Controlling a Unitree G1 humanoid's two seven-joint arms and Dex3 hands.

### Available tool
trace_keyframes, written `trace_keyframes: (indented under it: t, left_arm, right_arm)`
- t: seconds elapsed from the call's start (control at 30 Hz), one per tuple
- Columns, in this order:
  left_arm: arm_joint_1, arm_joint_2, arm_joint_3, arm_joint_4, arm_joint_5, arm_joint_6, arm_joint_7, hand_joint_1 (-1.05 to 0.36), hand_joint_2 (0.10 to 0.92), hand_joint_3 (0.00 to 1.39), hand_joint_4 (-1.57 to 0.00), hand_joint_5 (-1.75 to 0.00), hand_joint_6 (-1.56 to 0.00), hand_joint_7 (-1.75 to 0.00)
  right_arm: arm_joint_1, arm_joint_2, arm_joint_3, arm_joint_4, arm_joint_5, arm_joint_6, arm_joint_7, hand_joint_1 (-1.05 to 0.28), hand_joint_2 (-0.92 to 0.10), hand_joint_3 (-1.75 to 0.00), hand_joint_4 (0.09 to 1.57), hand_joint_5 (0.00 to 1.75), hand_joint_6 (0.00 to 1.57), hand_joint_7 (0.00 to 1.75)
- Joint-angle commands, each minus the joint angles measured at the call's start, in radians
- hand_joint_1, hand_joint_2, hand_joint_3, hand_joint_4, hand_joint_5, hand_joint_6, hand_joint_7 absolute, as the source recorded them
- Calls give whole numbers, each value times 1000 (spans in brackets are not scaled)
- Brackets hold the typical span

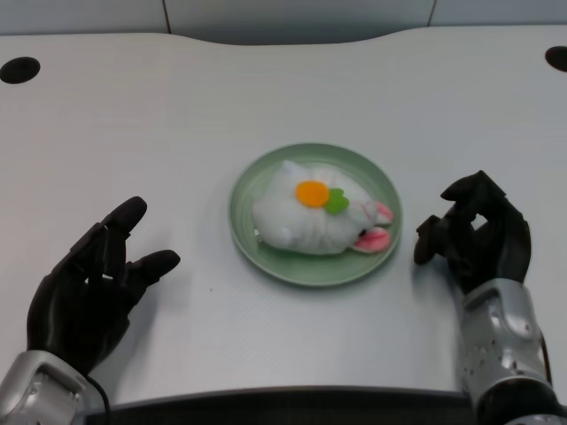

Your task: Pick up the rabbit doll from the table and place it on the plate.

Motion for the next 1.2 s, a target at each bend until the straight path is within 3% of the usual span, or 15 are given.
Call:
trace_keyframes:
  t: [0.03, 0.17, 0.33, 0.4, 0.47, 0.53, 0.77, 0.93, 1.03, 1.2]
  left_arm:
    - [-6, -2, 1, 9, 13, -15, 8, -530, 921, 531, -275, -1434, -634, -194]
    - [-5, -7, 4, 2, 11, -5, 20, -529, 921, 545, -263, -1459, -621, -217]
    - [-10, -1, 7, 13, 6, 1, 10, -543, 921, 501, -257, -1459, -614, -240]
    - [-9, 1, 7, 13, 4, 5, 4, -538, 921, 509, -247, -1462, -595, -244]
    - [-8, -2, 9, 7, -3, 17, 11, -532, 921, 516, -249, -1472, -582, -251]
    - [-9, -4, 10, 4, -2, 19, 12, -528, 921, 519, -246, -1473, -575, -257]
    - [-15, -2, 14, 23, 6, 9, 4, -527, 921, 515, -257, -1458, -574, -291]
    - [-22, 0, 15, 41, 11, -2, -4, -525, 921, 520, -300, -1435, -584, -320]
    - [-23, -1, 13, 47, 17, -13, -10, -536, 921, 508, -304, -1418, -579, -329]
    - [-26, -4, 15, 49, 17, -13, -7, -525, 921, 507, -297, -1407, -582, -341]
  right_arm:
    - [-7, -4, -2, 9, 3, 2, 7, -1048, -555, -1304, 1572, 1469, 1174, 1746]
    - [-8, -5, -3, 14, 5, -2, 10, -1048, -561, -1314, 1572, 1472, 1167, 1746]
    - [-13, -3, -13, 23, 16, -3, 12, -1048, -540, -1304, 1572, 1456, 1161, 1745]
    - [-12, 0, -13, 15, 17, 6, 3, -1048, -534, -1324, 1572, 1465, 1165, 1746]
    - [-11, -1, -14, 13, 19, 12, 6, -1048, -532, -1341, 1572, 1473, 1166, 1746]
    - [-12, -4, -13, 18, 17, 10, 7, -1048, -532, -1350, 1572, 1471, 1156, 1746]
    - [-16, -1, -7, 26, 5, 5, -17, -1048, -544, -1376, 1572, 1492, 1156, 1746]
    - [-20, -2, -13, 33, 9, 2, -7, -1048, -548, -1372, 1572, 1500, 1158, 1746]
    - [-22, -4, -12, 28, 8, 12, -14, -1048, -548, -1370, 1572, 1501, 1160, 1746]
    - [-26, -6, -13, 39, 5, 5, -13, -1048, -549, -1367, 1572, 1504, 1168, 1746]
